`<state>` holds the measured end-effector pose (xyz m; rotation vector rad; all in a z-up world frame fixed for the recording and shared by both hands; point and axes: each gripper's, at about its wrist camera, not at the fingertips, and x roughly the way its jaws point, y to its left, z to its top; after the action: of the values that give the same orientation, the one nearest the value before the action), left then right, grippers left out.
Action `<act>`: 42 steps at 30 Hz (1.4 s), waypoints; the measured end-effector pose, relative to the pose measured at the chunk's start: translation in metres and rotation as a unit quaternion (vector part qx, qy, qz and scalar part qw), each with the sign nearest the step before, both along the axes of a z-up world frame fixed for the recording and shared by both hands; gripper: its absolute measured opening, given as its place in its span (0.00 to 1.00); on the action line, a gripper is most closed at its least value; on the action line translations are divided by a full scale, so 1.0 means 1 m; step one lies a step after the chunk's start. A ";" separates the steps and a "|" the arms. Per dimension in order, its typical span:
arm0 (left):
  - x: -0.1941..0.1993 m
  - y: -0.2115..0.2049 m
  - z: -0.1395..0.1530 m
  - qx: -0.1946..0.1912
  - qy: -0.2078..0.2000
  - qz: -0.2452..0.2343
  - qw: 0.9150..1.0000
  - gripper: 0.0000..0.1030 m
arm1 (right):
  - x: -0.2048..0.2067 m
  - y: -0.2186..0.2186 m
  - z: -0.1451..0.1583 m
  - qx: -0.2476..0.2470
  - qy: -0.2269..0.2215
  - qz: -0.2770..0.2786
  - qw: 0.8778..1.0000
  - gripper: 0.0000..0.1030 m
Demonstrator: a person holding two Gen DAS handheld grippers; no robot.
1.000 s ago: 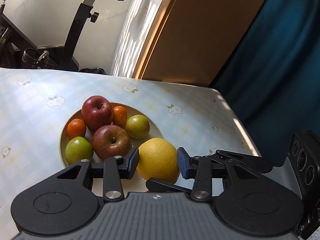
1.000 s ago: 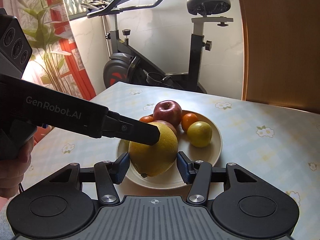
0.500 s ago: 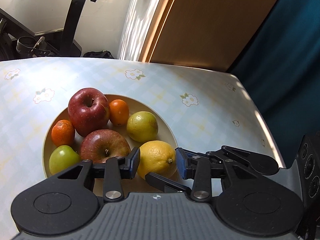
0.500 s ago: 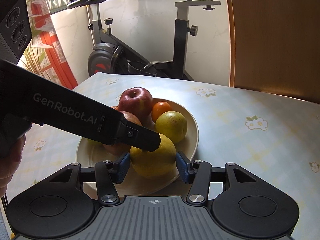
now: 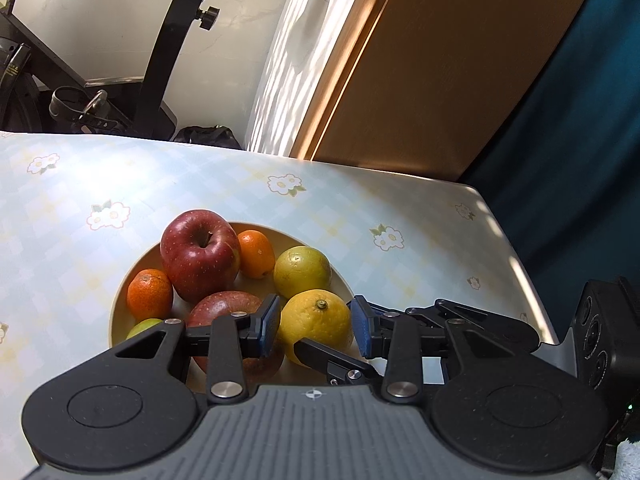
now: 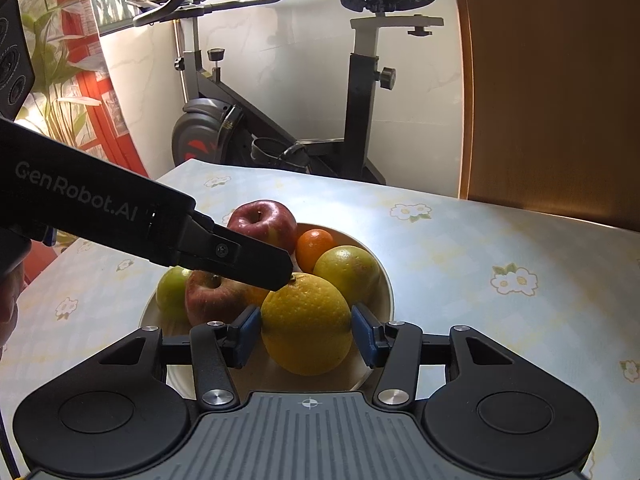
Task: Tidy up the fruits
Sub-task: 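Open the right gripper and withdraw it from the grapefruit, then grasp the large green apple in the pile with the right gripper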
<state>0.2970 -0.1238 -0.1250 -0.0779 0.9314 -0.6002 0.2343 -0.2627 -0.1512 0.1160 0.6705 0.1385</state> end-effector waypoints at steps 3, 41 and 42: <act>-0.002 0.001 0.003 0.000 -0.005 0.002 1.000 0.39 | 0.000 0.000 0.000 0.001 0.002 -0.001 1.000 0.45; -0.154 0.090 0.045 0.052 -0.140 0.089 0.985 0.40 | -0.152 0.057 0.044 0.032 -0.073 -0.058 0.995 0.44; -0.157 0.089 0.043 0.061 -0.144 0.090 0.984 0.40 | -0.157 0.059 0.043 0.034 -0.071 -0.058 0.995 0.44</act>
<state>0.1395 -0.0346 -0.0818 0.0352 0.6703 -0.3737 0.0772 -0.2033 -0.1087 0.2086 0.5169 0.0574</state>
